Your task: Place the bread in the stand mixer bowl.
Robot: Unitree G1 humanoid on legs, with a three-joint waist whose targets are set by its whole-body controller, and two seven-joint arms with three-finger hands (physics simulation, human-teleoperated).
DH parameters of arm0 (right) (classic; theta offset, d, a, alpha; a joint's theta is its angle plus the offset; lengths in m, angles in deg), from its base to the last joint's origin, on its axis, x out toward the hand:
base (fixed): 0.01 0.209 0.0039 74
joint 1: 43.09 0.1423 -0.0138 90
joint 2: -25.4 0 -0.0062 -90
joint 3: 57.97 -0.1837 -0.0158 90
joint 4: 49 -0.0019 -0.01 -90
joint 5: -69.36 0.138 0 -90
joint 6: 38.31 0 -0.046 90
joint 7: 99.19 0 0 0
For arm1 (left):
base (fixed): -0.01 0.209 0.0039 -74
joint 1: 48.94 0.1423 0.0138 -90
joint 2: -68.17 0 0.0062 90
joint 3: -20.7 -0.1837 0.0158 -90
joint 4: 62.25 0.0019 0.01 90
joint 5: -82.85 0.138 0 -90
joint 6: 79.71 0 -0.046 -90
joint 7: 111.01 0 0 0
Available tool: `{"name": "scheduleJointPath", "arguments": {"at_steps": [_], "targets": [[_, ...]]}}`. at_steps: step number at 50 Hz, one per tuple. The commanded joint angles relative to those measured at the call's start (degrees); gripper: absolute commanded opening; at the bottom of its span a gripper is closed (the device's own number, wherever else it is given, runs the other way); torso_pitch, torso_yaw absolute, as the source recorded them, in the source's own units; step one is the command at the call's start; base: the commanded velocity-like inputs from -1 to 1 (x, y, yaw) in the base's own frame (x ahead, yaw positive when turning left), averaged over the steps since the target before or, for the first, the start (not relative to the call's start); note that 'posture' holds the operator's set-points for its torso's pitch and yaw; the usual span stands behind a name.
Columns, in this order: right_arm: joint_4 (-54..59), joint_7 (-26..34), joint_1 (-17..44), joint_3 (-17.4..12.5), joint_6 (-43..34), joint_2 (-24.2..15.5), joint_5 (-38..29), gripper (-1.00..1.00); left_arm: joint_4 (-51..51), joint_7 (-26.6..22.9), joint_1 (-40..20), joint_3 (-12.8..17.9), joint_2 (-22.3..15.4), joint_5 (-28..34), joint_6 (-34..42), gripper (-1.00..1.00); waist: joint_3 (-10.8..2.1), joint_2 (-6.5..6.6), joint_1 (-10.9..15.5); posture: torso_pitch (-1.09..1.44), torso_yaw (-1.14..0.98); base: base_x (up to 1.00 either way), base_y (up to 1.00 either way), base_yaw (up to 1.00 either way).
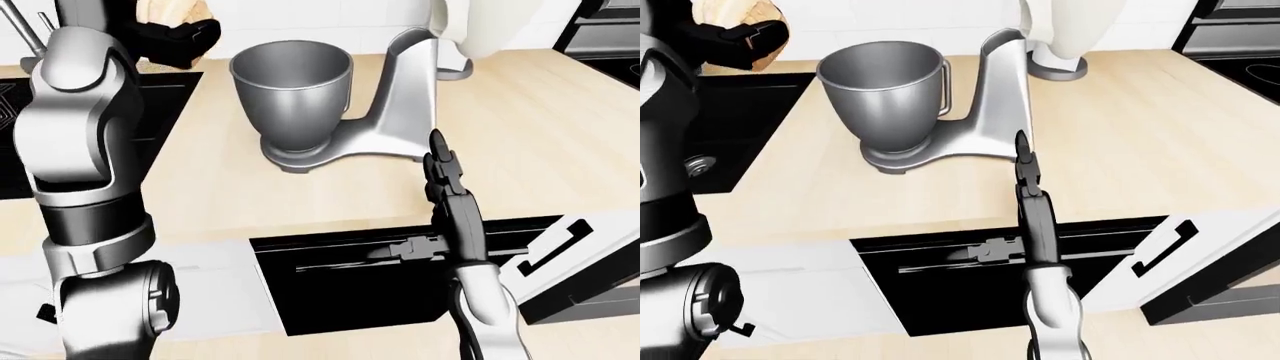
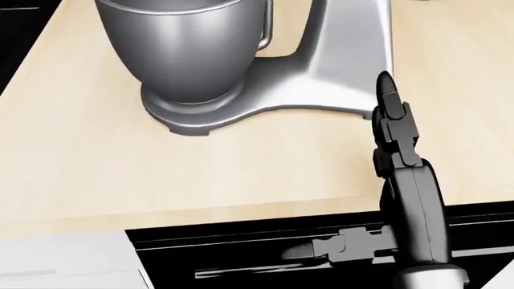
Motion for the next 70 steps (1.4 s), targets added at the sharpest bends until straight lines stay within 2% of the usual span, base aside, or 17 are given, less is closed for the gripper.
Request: {"name": "scheduleJointPath", "arguments": {"at_steps": [1, 20, 32, 70], "targets": [[-2.8, -0.1, 1.0, 0.0, 1.2, -0.1, -0.1, 1.00, -1.5, 0.1, -2.6, 0.5, -0.8, 0.4, -2.6, -1.00, -1.45, 0.24, 0.0, 0.00, 0.00, 0.00, 0.00, 0.00], [-4.7, 0.4, 1.1, 0.3, -0.4, 0.0, -1.0, 1.00, 4.2, -1.7, -4.6, -0.6, 0.3, 2.7, -7.0, -1.00, -1.43, 0.15, 0.1, 0.00, 0.00, 0.00, 0.00, 0.00], [-5.0, 0.6, 1.4, 0.5, -0.8, 0.0, -1.2, 1.00, 7.6, 0.2, -3.5, -1.1, 2.8, 3.1, -12.1, -1.00, -1.57, 0.11, 0.1, 0.00, 0.00, 0.00, 0.00, 0.00], [-4.2, 0.6, 1.3, 0.9, 0.0, 0.1, -1.2, 1.00, 18.6, 1.1, -11.5, -3.8, 8.0, 5.3, -18.6, -1.00, -1.73, -0.28, 0.1, 0.00, 0.00, 0.00, 0.00, 0.00]]}}
